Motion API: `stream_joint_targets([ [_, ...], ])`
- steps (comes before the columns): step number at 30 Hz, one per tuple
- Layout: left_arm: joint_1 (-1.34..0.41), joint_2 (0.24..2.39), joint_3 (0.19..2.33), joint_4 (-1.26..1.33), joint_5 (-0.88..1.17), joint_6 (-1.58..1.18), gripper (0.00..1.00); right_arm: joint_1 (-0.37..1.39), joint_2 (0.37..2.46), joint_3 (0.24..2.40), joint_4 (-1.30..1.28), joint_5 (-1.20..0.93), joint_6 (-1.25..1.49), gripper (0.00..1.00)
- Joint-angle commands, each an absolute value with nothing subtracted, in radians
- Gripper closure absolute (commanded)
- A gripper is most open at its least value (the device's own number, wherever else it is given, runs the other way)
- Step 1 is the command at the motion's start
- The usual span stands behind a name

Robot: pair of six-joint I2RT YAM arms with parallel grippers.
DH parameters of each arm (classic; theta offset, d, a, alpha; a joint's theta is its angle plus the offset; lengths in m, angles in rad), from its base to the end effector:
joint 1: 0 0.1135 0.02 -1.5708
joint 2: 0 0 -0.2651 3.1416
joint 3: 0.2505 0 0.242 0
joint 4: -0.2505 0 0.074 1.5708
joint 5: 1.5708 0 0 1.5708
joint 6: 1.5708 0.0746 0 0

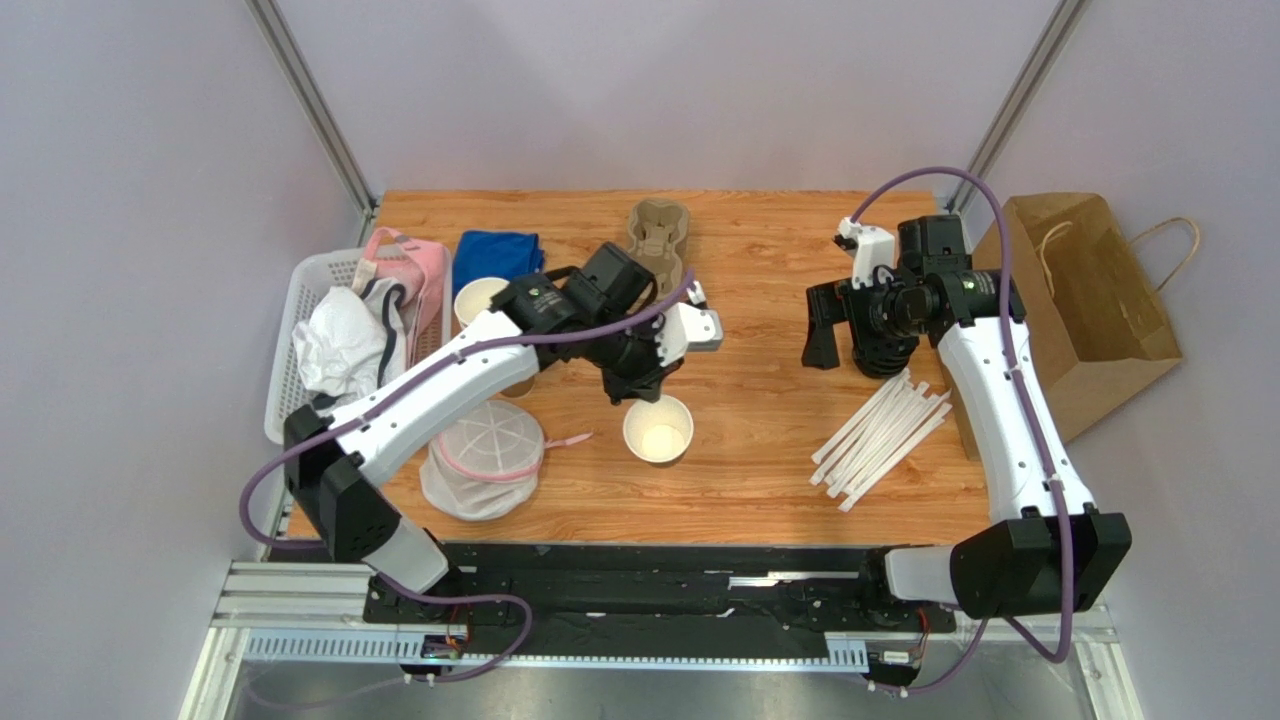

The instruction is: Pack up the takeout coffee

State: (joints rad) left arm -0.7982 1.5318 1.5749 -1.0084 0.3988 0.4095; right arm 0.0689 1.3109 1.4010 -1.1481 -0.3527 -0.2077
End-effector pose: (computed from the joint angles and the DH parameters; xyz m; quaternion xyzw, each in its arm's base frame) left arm 0.2044 -0.2512 0.3311 0.5799 0.7366 -0.2420 0.2502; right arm 0.2483 0.0430 0.3251 -0.1753 0.9371 0.1520 0.2608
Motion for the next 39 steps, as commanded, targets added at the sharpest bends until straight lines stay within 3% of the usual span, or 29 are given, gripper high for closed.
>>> stream_joint_targets([
  [1,-0.808,1.611,1.531,-0.802,0.405,0.347,1.0,0.072,1.333,1.42,-1.14,-0.33,-0.221,0.0],
  [10,-0.808,1.779,1.516,-0.695,0.41,0.302,0.97,0.071,1.353,1.407,-1.135,-0.331,-0.227,0.0],
  [22,-0.808,1.845,1.488,-0.661,0.391,0.288,0.94,0.072,1.355,1.399,-1.134,-0.345,-0.229,0.0],
  [25,-0.808,1.832,1.489,-0.672,0.39,0.275,0.81,0.072,1.35,1.405,-1.14,-0.348,-0.227,0.0],
  [26,-0.808,1.825,1.493,-0.676,0.396,0.275,0.69,0.072,1.347,1.407,-1.141,-0.353,-0.227,0.0],
  [27,-0.81,1.818,1.496,-0.684,0.396,0.276,0.63,0.072,1.345,1.411,-1.146,-0.357,-0.229,0.0],
  [30,-0.808,1.789,1.534,-0.733,0.39,0.285,0.5,0.071,1.341,1.427,-1.15,-0.364,-0.229,0.0],
  [32,-0.808,1.769,1.597,-0.802,0.391,0.287,0.33,0.071,1.341,1.445,-1.161,-0.351,-0.236,0.0],
  [39,-0.772,1.703,1.834,-1.073,0.515,0.362,0.28,-0.042,1.364,1.548,-1.235,-0.37,-0.326,0.0],
])
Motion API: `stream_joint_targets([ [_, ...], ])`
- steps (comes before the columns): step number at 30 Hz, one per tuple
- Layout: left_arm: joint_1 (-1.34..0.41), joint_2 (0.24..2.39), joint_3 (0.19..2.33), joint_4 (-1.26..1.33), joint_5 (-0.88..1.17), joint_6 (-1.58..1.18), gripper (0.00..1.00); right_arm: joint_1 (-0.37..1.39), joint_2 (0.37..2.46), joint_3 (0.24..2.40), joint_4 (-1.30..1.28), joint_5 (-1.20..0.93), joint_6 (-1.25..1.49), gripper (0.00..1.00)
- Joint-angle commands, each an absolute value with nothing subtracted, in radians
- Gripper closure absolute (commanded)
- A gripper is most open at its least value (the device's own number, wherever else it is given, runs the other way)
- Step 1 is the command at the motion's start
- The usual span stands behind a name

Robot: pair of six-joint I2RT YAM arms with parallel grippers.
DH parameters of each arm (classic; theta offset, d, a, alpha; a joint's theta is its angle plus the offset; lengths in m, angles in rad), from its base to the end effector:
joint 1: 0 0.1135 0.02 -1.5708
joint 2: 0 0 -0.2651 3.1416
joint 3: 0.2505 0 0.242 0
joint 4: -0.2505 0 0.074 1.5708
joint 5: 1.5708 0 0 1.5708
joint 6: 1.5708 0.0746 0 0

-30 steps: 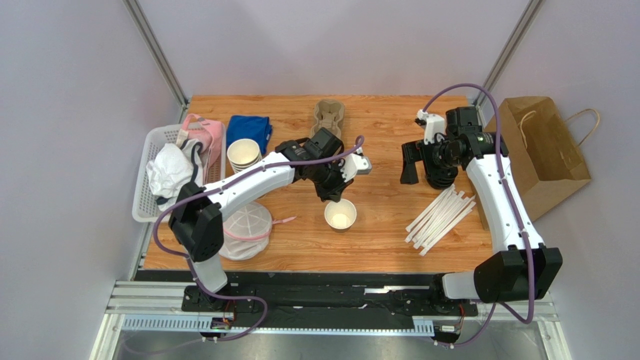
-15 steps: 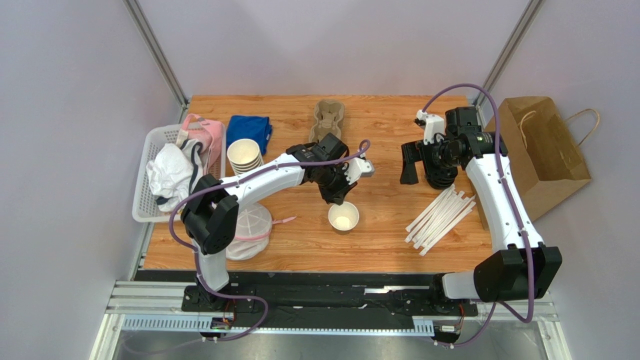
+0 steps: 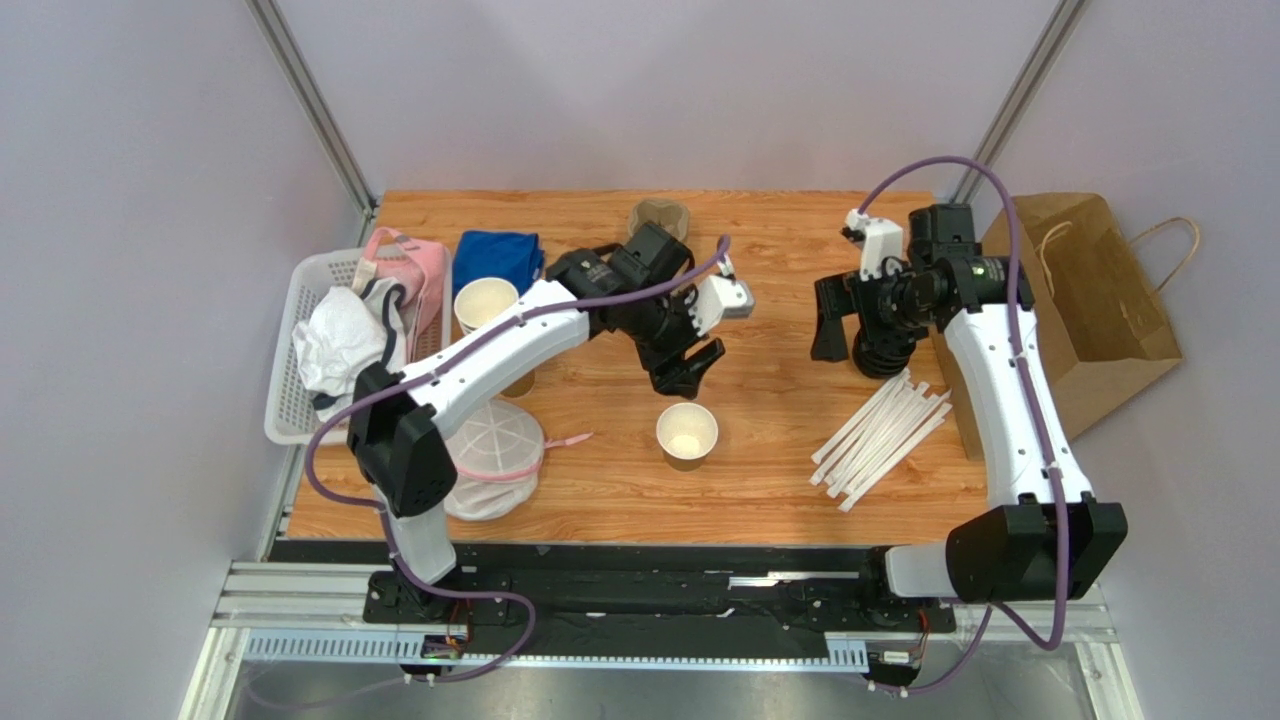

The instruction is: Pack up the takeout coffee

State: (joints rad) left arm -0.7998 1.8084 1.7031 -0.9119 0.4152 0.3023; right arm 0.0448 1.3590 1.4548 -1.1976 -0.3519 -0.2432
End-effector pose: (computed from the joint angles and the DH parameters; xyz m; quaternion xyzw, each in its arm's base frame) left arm 0.2548 -0.3055 0.2852 0.5408 0.7725 -0.2580 0.2104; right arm 0.2556 0.0372 0.3263 -0.1777 0.9419 0.1468 0.2445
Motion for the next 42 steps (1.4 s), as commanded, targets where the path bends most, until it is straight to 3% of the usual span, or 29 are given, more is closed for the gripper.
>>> stream_joint_targets([
  [1,-0.766,1.698,1.868,-1.119,0.535,0.367,0.28,-0.057,1.374,1.56,-1.249,-0.359,-0.345,0.0],
  [4,-0.747,1.675,1.891,-1.163,0.531,0.377,0.28,-0.095,1.443,1.601,-1.261,-0.325,-0.406,0.01],
  [19,-0.707,1.646,1.787,-1.118,0.56,0.276,0.29,-0.103,1.811,1.812,-1.218,-0.216,-0.44,0.42],
  [42,-0.703,1.697,1.795,-1.127,0.566,0.262,0.31,-0.103,1.942,1.677,-1.101,-0.175,-0.448,0.49],
])
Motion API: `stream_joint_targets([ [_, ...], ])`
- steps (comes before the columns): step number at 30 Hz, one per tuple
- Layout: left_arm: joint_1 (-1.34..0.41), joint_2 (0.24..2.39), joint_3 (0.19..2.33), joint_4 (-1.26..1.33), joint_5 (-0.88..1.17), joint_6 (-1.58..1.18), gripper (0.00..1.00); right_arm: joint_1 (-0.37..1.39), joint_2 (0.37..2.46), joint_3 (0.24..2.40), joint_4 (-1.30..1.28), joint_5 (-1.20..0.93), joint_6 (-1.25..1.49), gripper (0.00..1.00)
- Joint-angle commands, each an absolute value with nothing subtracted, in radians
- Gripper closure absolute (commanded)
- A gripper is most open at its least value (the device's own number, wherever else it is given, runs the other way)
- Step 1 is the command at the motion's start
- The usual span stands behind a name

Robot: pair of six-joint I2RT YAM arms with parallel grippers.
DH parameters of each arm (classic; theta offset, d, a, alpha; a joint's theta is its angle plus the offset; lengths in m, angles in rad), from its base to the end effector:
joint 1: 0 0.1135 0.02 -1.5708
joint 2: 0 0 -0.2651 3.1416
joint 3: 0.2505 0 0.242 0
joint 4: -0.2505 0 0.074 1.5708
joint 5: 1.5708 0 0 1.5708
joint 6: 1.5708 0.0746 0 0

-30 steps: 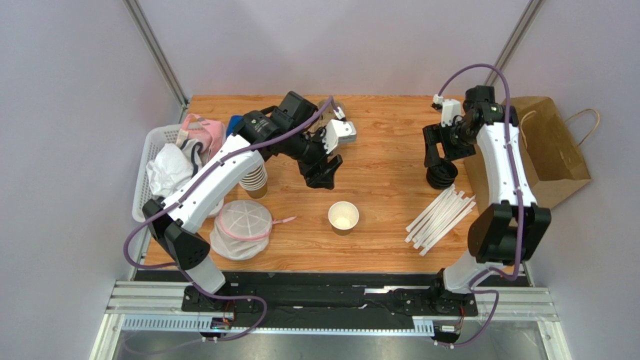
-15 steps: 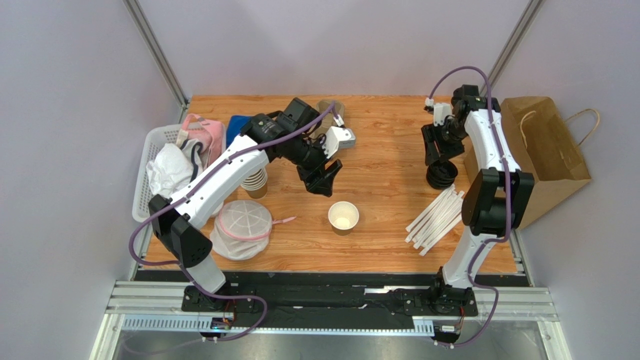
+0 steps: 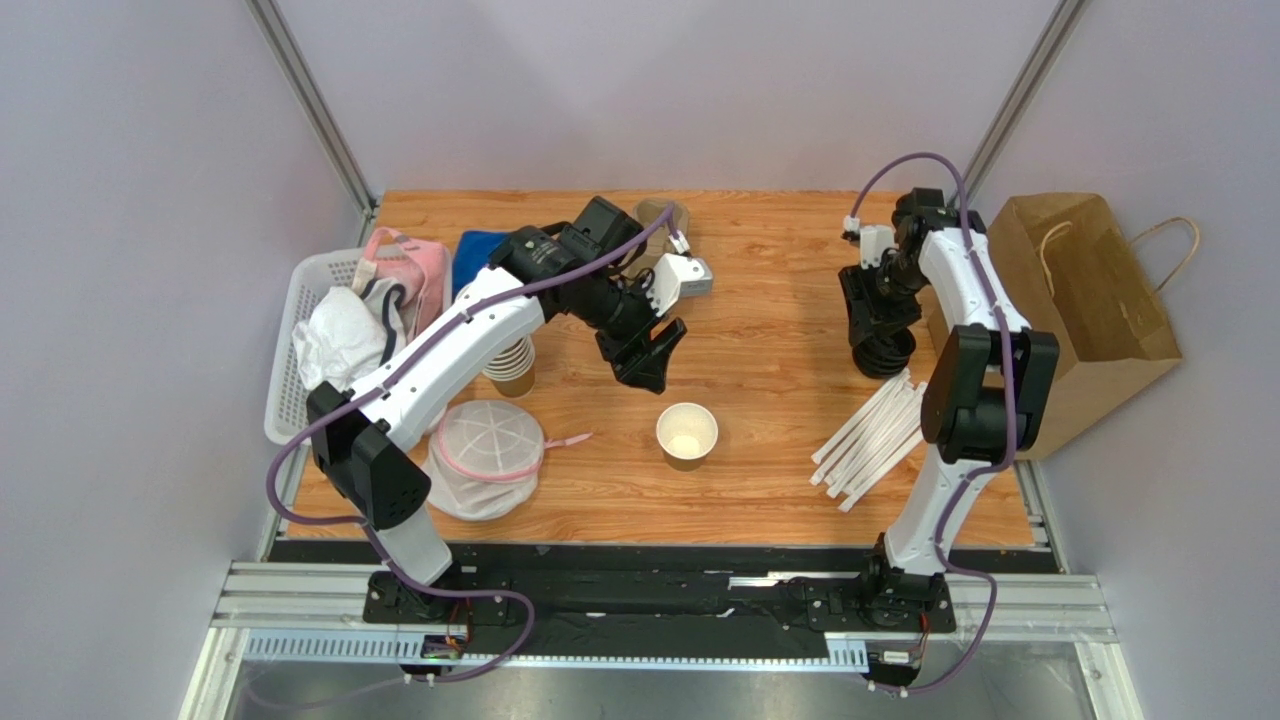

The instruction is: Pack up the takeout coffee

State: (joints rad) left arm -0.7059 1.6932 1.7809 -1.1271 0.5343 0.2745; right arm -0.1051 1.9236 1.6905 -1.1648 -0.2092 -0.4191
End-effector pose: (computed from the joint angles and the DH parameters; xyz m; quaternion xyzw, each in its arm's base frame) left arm 0.2422 -0.2564 0.3378 0.4993 0.7884 -0.3030 0.1929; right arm 0.3784 -0.0243 0.2217 -0.1638 0.9772 0.0782 0.1099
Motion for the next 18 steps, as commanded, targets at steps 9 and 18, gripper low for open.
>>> stream_joint_targets([
  [9,-0.703,1.698,1.795,-1.127,0.574,0.268,0.31,-0.112,1.976,1.677,-1.094,-0.15,-0.457,0.62],
  [18,-0.703,1.7,1.798,-1.143,0.581,0.279,0.31,-0.127,1.948,1.724,-1.149,-0.19,-0.457,0.96],
])
